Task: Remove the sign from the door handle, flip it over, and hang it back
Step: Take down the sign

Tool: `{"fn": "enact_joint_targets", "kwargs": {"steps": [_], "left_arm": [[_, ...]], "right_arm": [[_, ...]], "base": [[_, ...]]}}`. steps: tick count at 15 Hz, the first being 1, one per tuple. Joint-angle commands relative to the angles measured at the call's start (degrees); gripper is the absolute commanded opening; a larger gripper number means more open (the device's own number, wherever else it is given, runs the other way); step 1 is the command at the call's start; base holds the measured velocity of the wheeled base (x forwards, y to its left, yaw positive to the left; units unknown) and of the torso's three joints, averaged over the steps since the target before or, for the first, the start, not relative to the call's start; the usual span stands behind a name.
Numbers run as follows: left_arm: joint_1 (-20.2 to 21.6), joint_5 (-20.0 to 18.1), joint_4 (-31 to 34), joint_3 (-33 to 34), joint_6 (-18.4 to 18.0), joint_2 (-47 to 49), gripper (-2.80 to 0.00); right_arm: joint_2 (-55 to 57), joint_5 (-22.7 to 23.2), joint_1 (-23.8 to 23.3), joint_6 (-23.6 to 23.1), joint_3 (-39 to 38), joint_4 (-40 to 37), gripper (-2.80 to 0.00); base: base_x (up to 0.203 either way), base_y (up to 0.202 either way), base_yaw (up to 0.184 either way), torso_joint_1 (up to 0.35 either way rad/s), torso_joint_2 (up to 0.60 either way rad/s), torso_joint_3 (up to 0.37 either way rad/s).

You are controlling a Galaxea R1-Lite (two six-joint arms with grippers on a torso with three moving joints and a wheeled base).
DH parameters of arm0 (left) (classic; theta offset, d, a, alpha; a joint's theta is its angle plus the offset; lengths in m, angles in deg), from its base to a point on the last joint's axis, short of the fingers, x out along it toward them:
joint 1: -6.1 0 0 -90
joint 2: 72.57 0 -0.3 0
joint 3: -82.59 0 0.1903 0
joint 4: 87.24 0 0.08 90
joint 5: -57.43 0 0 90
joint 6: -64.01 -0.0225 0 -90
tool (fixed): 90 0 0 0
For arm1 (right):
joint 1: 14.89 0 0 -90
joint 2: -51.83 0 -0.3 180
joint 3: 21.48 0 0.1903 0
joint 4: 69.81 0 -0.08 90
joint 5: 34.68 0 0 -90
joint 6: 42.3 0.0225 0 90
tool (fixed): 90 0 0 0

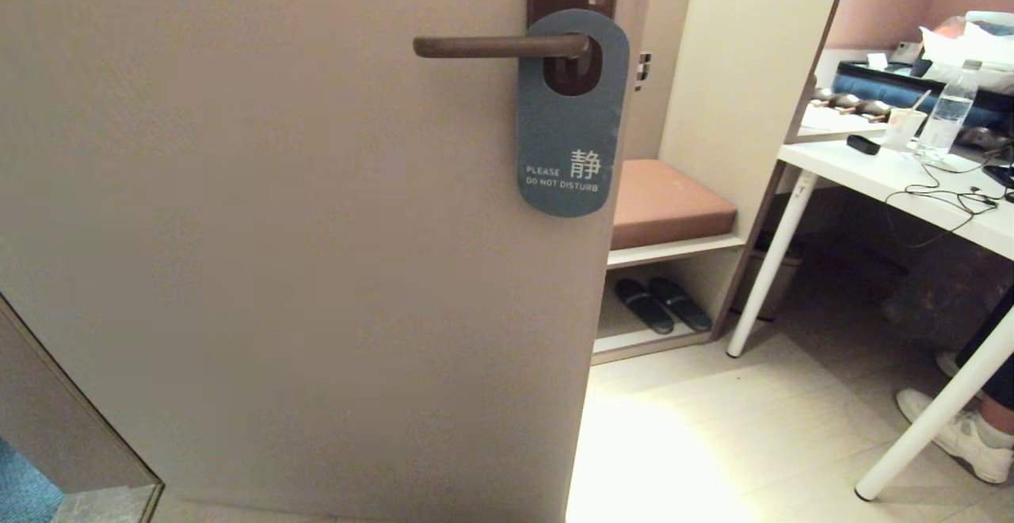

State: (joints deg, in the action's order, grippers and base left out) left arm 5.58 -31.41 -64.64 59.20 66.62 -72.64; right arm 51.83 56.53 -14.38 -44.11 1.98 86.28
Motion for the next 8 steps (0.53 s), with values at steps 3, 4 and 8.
{"fn": "enact_joint_targets", "kwargs": {"steps": [3, 4, 8], "left_arm": [[0.0, 0.0, 0.0, -0.1, 0.0, 0.1, -2.80], [0.0, 0.0, 0.0, -0.1, 0.0, 0.1, -2.80], [0.0, 0.0, 0.0, 0.0, 0.0, 0.1, -2.80]], "right_arm": [[0.1, -0.2, 0.0, 1.0, 0.6, -0.2, -2.80], [0.1, -0.2, 0.0, 1.1, 1.8, -0.5, -2.80], [0.3, -2.1, 0.0, 1.6, 13.1, -11.4, -2.80]], "base": [[0.000, 0.000, 0.000, 0.000, 0.00, 0.000], [0.000, 0.000, 0.000, 0.000, 0.00, 0.000], [0.000, 0.000, 0.000, 0.000, 0.00, 0.000]]}}
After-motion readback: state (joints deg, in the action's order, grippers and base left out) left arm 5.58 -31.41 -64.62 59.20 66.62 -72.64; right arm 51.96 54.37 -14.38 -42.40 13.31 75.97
